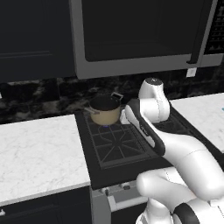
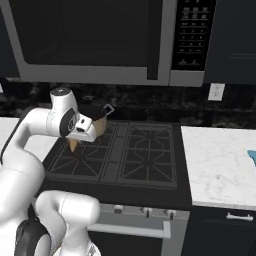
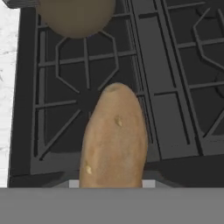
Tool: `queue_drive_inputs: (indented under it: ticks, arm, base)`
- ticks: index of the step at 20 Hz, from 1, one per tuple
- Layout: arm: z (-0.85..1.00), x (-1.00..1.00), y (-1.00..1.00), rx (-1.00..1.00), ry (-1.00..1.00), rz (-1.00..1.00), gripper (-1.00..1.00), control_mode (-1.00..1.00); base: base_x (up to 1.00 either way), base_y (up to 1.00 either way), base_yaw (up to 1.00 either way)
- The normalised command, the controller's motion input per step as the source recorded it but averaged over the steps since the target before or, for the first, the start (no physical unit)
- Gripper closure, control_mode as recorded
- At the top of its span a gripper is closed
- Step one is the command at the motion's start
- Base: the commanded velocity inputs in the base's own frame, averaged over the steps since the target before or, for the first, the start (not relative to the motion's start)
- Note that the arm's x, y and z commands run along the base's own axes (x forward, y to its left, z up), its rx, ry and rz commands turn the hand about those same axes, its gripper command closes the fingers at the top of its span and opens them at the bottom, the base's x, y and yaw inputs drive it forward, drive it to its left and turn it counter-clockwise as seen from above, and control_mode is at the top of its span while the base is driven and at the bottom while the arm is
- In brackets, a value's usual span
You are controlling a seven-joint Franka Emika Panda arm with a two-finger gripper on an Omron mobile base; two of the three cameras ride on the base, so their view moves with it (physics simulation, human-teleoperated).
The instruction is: Put the garlic and sweet potato in the pot. Retrieve the spatula and lightly stir the vegetables in the pot.
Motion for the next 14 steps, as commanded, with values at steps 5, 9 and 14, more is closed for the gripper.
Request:
queue_drive_inputs:
  ticks: [5,9,14]
  arm:
    - [0.32,0.94,0.22,0.06,-0.09,0.03,1.00,-1.00]
    - [0.05,1.00,0.01,0.01,0.00,0.00,1.00,-1.00]
    - [0.04,0.73,0.13,0.00,0.00,0.00,1.00,-1.00]
  base:
    - [0.00,0.00,0.00]
    - [0.00,0.00,0.00]
    - [0.00,0.00,0.00]
